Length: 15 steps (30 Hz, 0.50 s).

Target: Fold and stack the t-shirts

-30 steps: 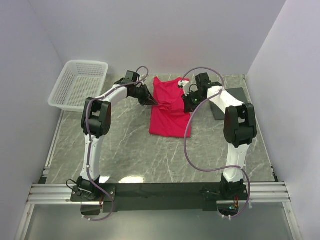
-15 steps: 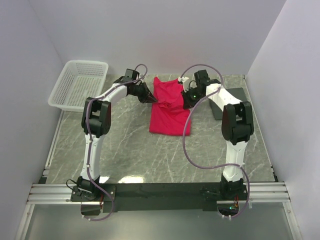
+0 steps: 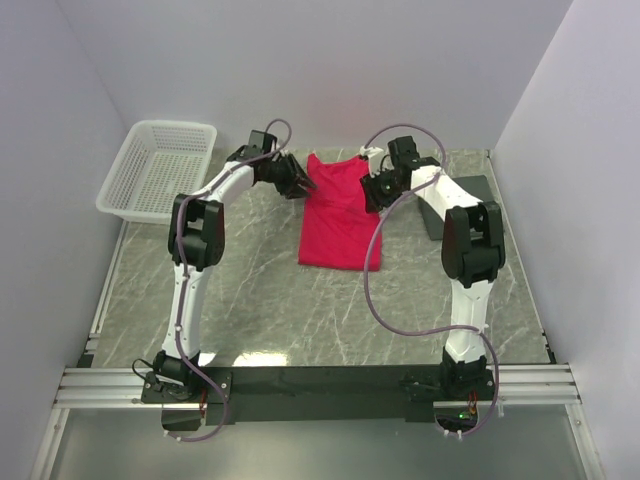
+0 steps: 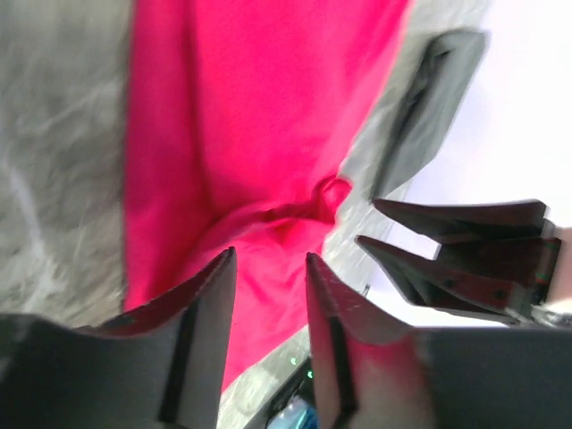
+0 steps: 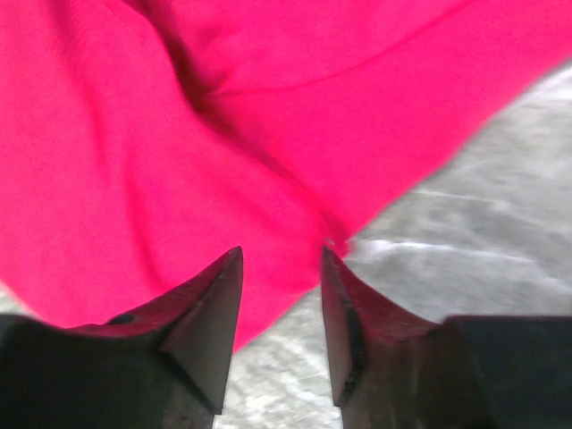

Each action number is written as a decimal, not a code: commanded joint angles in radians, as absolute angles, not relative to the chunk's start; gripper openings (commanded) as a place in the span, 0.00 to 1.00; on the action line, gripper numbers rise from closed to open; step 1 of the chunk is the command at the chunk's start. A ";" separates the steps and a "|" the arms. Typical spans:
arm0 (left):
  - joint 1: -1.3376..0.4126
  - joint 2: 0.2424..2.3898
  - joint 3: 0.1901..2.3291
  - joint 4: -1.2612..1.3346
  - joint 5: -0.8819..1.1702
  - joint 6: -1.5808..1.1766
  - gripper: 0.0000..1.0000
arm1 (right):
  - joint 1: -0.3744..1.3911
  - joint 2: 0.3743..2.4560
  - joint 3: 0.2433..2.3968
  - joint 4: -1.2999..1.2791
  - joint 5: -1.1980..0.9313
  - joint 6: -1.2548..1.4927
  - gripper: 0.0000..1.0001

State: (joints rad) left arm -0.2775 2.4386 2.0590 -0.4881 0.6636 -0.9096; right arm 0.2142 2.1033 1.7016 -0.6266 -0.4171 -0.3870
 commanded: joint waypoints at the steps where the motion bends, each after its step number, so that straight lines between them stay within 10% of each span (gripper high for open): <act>1: -0.256 2.356 2.115 -0.404 0.606 -0.887 0.48 | 0.193 2.039 1.721 -0.514 -0.318 -0.295 0.49; 7: -0.242 2.142 1.936 -0.365 0.496 -0.735 0.50 | 0.132 1.974 1.764 -0.581 -0.550 -0.357 0.49; 15: -0.327 1.806 1.369 -0.387 0.485 -0.532 0.50 | 0.126 1.774 1.486 -0.986 -0.859 -1.082 0.52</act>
